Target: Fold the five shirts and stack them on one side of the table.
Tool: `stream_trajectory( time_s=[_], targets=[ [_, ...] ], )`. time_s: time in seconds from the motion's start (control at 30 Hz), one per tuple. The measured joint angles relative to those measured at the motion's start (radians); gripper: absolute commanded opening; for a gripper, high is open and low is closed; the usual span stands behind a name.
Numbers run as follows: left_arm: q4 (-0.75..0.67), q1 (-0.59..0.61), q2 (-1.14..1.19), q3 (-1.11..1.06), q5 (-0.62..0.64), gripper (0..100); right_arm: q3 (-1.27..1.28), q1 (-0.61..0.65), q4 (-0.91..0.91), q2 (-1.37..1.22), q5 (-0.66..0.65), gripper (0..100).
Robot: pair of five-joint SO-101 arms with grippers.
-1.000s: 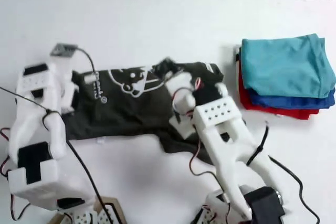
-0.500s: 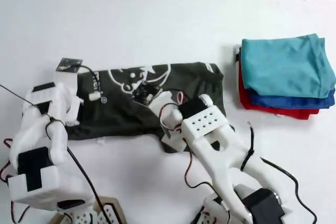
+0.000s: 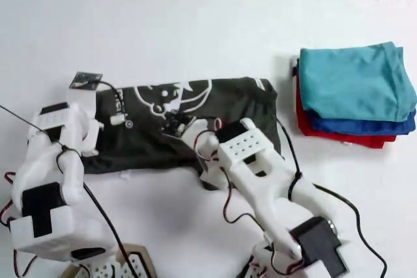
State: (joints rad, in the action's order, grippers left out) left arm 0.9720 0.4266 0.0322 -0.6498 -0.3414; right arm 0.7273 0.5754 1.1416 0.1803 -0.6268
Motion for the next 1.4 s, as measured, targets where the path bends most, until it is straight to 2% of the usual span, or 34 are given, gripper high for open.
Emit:
stream_trajectory(
  time_s=[0.07,0.23,0.37,0.77,0.87,1.03,1.2,1.4],
  targets=[
    [0.0,0.0,0.0,0.0,0.0,3,0.0,-0.044,-0.026,-0.026,-0.011,0.8],
    [0.0,0.0,0.0,0.0,0.0,3,0.0,-0.166,-0.071,-0.038,-0.014,2.1],
    [0.0,0.0,0.0,0.0,0.0,3,0.0,-0.183,-0.069,-0.015,-0.014,2.0],
    [-0.008,0.0,0.0,-0.002,0.0,3,0.0,0.006,0.049,0.184,-0.018,2.3],
    [-0.008,0.0,0.0,-0.002,0.0,3,0.0,0.015,0.054,0.186,-0.018,2.8],
    [-0.008,0.0,0.0,-0.003,0.0,3,0.0,0.015,0.068,0.186,-0.018,11.0],
    [-0.008,0.0,0.0,-0.003,0.0,3,0.0,0.017,0.087,0.186,-0.021,6.7],
    [-0.008,0.0,-0.002,-0.003,0.0,3,0.031,0.046,0.106,0.189,-0.025,8.5]
  ],
)
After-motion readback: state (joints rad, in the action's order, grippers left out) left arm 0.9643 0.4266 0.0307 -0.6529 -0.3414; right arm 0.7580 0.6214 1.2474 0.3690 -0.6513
